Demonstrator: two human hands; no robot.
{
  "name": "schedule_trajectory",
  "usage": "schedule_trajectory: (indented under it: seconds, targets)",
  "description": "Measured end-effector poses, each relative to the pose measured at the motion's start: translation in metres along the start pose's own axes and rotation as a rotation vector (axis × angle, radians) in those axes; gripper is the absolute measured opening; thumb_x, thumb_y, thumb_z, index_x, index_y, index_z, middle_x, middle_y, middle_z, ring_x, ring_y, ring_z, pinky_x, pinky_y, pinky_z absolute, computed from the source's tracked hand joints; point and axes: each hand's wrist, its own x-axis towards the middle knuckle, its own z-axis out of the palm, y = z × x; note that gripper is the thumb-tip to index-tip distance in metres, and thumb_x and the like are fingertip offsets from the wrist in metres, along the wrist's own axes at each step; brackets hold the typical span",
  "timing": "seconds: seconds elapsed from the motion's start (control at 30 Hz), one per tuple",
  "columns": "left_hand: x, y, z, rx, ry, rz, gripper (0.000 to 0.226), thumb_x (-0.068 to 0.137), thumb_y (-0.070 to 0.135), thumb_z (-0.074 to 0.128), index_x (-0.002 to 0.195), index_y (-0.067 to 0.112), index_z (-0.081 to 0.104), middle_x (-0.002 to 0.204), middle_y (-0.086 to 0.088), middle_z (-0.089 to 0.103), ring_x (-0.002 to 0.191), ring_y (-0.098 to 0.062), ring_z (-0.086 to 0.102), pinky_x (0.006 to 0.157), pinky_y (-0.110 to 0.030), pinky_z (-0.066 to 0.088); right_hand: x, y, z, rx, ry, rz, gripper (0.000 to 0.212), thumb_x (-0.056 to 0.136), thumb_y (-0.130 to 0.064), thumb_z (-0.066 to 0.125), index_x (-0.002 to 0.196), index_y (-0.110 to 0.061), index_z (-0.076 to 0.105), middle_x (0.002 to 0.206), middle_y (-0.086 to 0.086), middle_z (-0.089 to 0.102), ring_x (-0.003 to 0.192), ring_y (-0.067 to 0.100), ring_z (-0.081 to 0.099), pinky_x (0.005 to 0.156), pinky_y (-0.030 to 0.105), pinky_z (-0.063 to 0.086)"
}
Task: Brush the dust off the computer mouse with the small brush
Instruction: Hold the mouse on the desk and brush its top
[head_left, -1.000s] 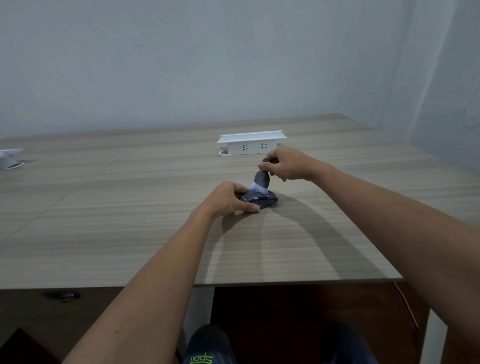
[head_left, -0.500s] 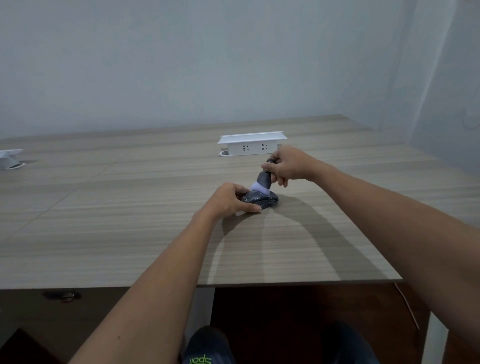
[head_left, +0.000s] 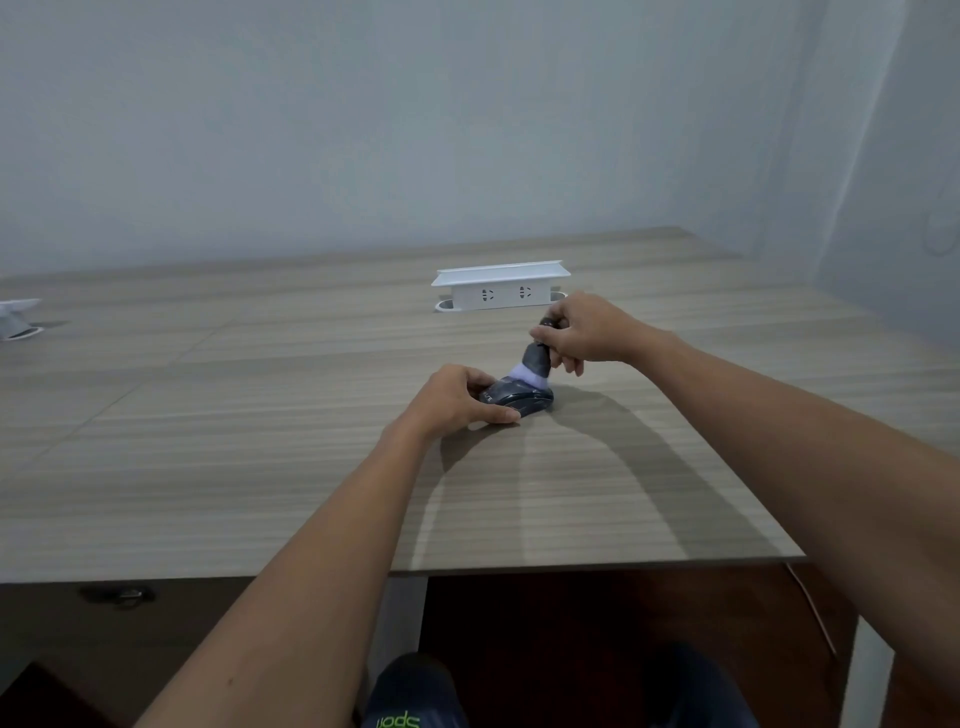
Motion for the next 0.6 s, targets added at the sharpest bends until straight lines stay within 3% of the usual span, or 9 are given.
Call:
schedule_trajectory:
  seconds: [0.13, 0.4, 0.6]
  targets:
    - [-0.001, 0.002, 0.001, 0.007, 0.0, 0.0, 0.052, 0.065, 0.035, 0.092, 0.112, 0.017, 0.077, 0.097, 0.002, 0.079, 0.094, -0.015, 0.073, 0.093, -0.039, 0.057, 0.0, 0.004, 0.001, -0.163, -0.055, 0.027, 0.028, 0.1, -0.018, 0.055, 0.089, 0.004, 0.069, 0.062, 0.009, 0.073, 0.034, 0.006, 0.061, 0.044, 0.022, 0.051]
    - [0.001, 0.002, 0.002, 0.015, 0.012, -0.011, 0.049, 0.065, 0.037, 0.091, 0.108, 0.017, 0.077, 0.096, -0.001, 0.079, 0.096, -0.023, 0.073, 0.088, -0.042, 0.056, -0.001, -0.011, 0.002, 0.094, -0.002, -0.009, 0.024, 0.099, -0.019, 0.058, 0.089, -0.001, 0.068, 0.056, 0.0, 0.069, 0.037, 0.008, 0.062, 0.047, 0.024, 0.053]
    - [0.002, 0.001, 0.003, 0.006, 0.024, -0.013, 0.055, 0.062, 0.039, 0.092, 0.11, 0.018, 0.077, 0.096, 0.002, 0.079, 0.093, -0.016, 0.073, 0.092, -0.041, 0.058, -0.006, 0.003, 0.0, -0.093, -0.018, 0.044, 0.027, 0.1, -0.016, 0.055, 0.093, 0.007, 0.068, 0.066, 0.013, 0.073, 0.034, 0.006, 0.06, 0.04, 0.02, 0.049]
